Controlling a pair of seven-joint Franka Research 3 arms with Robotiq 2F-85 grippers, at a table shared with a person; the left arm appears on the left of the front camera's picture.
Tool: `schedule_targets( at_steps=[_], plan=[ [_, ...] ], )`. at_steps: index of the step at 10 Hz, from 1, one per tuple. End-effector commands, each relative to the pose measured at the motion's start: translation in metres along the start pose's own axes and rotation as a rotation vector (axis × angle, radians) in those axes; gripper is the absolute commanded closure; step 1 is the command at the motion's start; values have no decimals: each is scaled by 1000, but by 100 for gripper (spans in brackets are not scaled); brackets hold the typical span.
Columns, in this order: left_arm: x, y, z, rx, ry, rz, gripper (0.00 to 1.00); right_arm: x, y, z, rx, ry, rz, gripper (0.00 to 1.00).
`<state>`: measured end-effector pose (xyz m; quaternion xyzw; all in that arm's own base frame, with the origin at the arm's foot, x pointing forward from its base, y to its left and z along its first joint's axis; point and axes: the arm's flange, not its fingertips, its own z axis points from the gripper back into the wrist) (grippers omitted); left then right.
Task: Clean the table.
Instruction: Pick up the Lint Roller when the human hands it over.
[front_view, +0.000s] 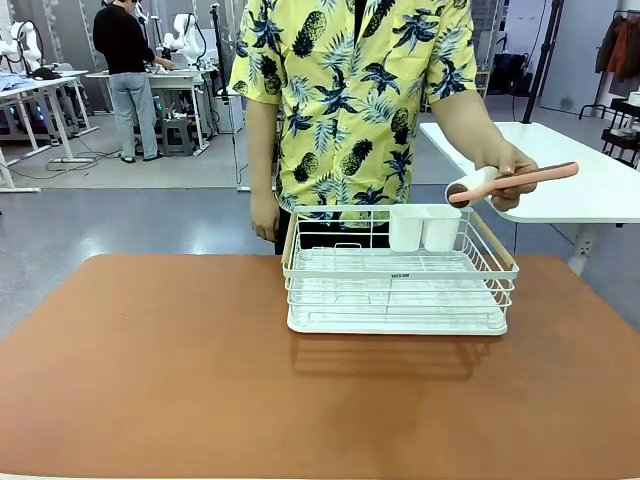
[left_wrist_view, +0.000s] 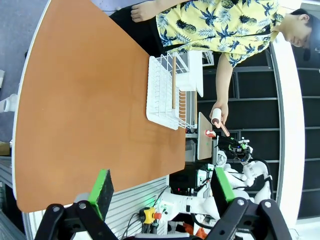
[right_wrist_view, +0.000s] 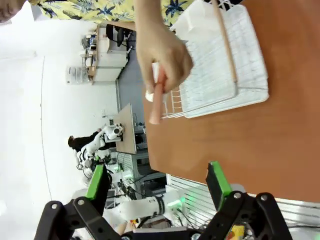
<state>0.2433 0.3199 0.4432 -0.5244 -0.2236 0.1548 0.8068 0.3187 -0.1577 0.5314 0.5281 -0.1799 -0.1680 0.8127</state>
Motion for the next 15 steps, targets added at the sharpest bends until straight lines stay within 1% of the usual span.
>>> schedule_targets(
  at_steps=[1, 3, 4, 5, 7, 8, 9, 11, 12, 15],
  plan=[
    [1, 1, 4, -23, -5, -24, 0, -37, 26, -50, -59, -79, -33, 0],
    [1, 1, 4, -23, -5, -24, 0, -51, 32, -85, -76, -52, -48, 0],
    [1, 1, 4, -23, -5, -24, 0, -55, 31, -105, -112, -65, -34, 0],
    [1, 1, 4, -23, -5, -24, 0, -57, 29, -116, -134, -46, -42, 0],
    [1, 1, 4, -23, -5, -24, 0, -56, 24, -143, -127, -72, -74, 0],
    [1, 1, 4, -23, -5, -24, 0, -57, 19, -159, -159, -58, -88, 0],
    [1, 1, 4, -23, -5, -24, 0, -55, 13, -173, -157, -87, -101, 0],
    [1, 1, 4, -23, -5, -24, 0, -48, 10, -183, -156, -92, -105, 0],
    [1, 1, 4, -23, -5, -24, 0, -43, 9, -187, -160, -129, -104, 0],
    [1, 1, 4, -23, -5, -24, 0, -36, 7, -189, -131, -135, -117, 0]
  ],
)
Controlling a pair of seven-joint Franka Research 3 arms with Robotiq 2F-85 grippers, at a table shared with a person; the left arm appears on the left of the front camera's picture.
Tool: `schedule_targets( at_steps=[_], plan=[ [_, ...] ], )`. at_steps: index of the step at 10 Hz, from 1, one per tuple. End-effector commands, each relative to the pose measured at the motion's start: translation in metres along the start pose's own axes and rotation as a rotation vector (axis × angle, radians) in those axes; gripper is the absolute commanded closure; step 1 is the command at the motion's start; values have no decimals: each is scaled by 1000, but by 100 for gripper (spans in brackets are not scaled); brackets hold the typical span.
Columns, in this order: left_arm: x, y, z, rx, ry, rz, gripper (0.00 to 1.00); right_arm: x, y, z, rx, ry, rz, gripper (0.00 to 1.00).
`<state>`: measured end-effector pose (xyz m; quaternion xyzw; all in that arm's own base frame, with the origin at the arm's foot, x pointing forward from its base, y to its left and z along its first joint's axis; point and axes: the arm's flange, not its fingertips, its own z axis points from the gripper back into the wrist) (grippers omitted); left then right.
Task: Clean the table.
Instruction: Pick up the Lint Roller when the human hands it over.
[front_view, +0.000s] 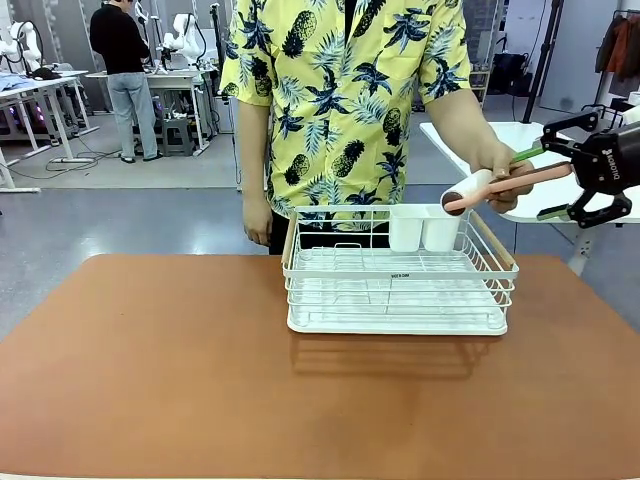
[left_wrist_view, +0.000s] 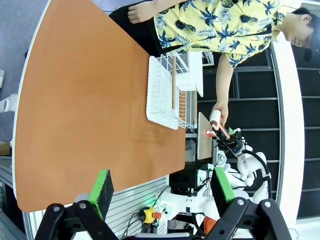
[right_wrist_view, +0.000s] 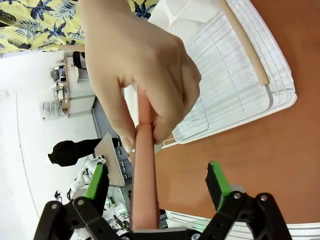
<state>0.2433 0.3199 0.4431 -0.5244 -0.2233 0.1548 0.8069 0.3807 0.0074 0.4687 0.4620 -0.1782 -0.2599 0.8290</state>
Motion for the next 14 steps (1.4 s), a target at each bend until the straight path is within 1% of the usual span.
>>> schedule_targets(
  at_steps=[1, 2, 3, 4, 5, 6, 7, 8, 9, 10, 11, 13, 14],
  plan=[
    [1, 1, 4, -23, -6, -24, 0, -5, -3, -3, 40, -25, 7, 3],
    [1, 1, 4, -23, -6, -24, 0, -6, -4, -5, 40, -7, 33, 10],
    [1, 1, 4, -23, -6, -24, 0, -6, -6, -7, 32, 16, 51, 22],
    [1, 1, 4, -23, -6, -24, 0, -6, -6, -7, 31, 9, 55, 29],
    [1, 1, 4, -23, -6, -24, 0, -5, -4, -5, 35, 2, 58, 42],
    [1, 1, 4, -23, -6, -24, 0, -4, -4, -3, 36, -2, 58, 49],
    [1, 1, 4, -23, -6, -24, 0, -4, -5, -3, 34, 1, 58, 61],
    [1, 1, 4, -23, -6, -24, 0, -1, -7, -3, 32, 6, 32, 69],
    [1, 1, 4, -23, -6, -24, 0, -1, -6, -2, 33, -7, 38, 81],
    [1, 1, 4, -23, -6, -24, 0, 1, -6, -2, 39, -14, 30, 88],
    [1, 1, 4, -23, -6, -24, 0, 1, -5, 0, 46, -16, 26, 100],
    [1, 1, 4, -23, -6, -24, 0, 2, -4, 4, 53, -35, 27, 100],
    [1, 1, 4, -23, -6, -24, 0, 1, -5, 4, 48, -36, 32, 98]
  ],
)
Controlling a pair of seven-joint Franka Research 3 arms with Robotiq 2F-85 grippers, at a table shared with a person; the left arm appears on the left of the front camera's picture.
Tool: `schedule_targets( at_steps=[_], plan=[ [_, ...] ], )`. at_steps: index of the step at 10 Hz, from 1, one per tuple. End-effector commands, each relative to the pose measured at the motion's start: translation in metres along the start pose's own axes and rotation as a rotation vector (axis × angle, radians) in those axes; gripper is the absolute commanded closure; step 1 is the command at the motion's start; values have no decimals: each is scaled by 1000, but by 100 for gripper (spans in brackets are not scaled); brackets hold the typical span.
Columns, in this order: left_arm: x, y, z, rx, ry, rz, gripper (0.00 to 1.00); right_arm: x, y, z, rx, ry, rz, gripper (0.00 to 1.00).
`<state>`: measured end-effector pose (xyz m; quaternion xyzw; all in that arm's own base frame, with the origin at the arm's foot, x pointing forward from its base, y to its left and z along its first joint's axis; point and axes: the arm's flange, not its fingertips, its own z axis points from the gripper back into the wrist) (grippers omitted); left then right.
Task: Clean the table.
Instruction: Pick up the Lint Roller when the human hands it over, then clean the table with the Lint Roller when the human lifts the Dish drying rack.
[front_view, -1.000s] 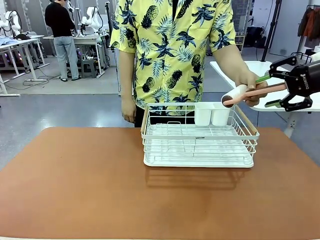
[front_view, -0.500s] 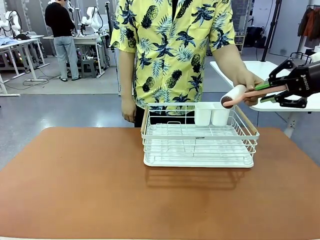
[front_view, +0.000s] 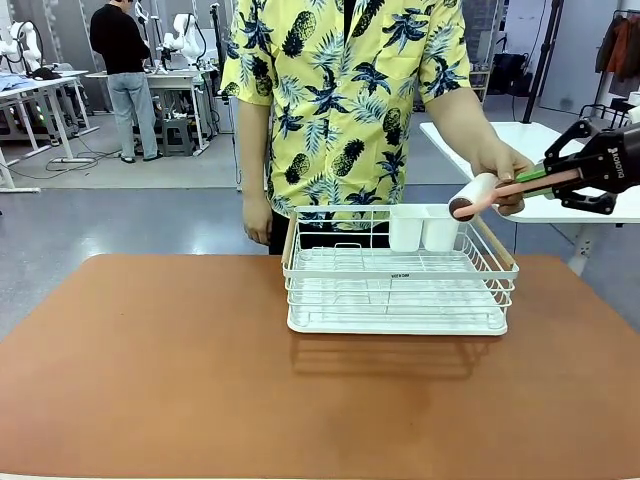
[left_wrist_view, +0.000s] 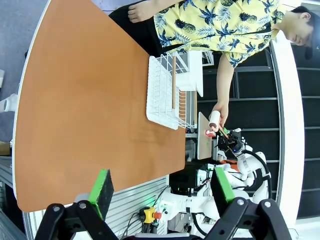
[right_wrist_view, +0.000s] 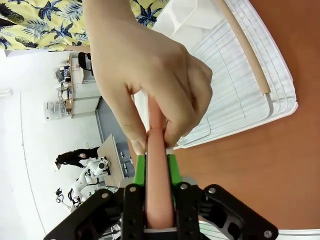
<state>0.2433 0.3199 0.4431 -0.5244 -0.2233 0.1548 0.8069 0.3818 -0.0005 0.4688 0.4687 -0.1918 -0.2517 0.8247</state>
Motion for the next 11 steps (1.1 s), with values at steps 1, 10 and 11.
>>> schedule_targets(
  at_steps=[1, 10, 11],
  plan=[
    [1, 1, 4, -23, -5, -24, 0, -5, -1, 0, 24, -19, 8, 98],
    [1, 1, 4, -23, -5, -24, 0, 1, 0, 1, 0, -4, -2, 99],
    [1, 1, 4, -23, -5, -24, 0, 1, 0, 1, 0, -4, -2, 99]
  ],
)
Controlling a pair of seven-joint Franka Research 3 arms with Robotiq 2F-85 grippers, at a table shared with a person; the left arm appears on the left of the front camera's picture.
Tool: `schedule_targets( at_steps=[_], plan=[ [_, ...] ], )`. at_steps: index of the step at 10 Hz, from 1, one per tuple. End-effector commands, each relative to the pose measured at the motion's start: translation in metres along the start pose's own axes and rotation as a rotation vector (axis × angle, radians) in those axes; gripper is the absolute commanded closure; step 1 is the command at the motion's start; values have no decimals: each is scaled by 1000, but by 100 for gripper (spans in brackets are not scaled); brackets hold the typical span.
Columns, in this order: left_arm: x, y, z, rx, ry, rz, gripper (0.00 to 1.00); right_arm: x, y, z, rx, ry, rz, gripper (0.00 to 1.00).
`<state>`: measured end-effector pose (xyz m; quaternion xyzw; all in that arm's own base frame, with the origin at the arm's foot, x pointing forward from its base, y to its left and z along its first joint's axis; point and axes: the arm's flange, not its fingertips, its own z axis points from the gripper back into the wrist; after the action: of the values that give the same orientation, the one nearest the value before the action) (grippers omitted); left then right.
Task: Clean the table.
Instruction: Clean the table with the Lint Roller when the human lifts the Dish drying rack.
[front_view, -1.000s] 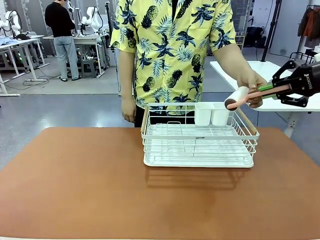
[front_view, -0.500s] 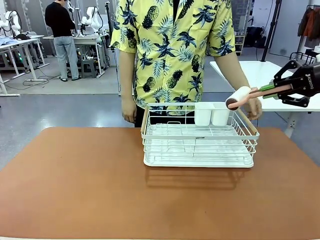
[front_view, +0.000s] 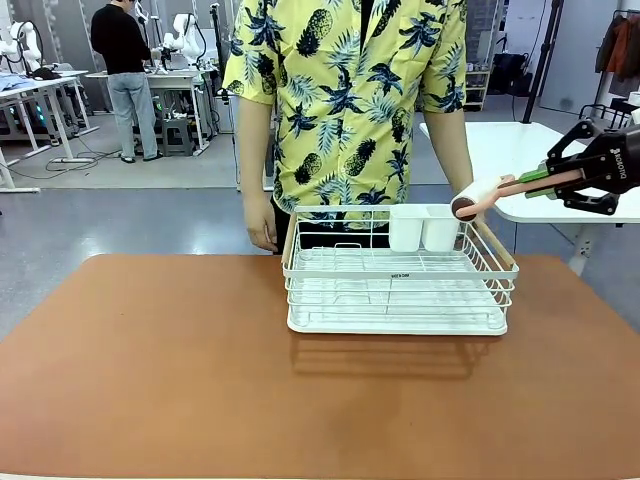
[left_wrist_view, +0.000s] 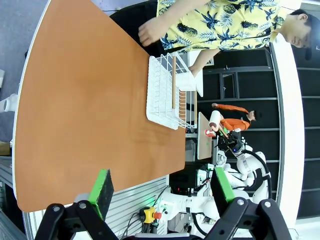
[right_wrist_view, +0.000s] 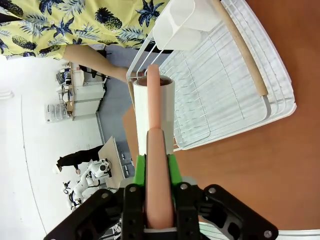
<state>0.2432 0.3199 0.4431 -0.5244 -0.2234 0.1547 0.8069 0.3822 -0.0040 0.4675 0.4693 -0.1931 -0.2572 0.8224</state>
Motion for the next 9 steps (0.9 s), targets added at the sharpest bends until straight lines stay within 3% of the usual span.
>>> schedule_targets(
  at_steps=[1, 9],
  plan=[
    [1, 1, 4, -23, -5, -24, 0, -2, 2, -1, -1, 4, 8, 99],
    [1, 1, 4, -23, -5, -24, 0, -2, 2, -1, -1, 4, 8, 99]
  ],
)
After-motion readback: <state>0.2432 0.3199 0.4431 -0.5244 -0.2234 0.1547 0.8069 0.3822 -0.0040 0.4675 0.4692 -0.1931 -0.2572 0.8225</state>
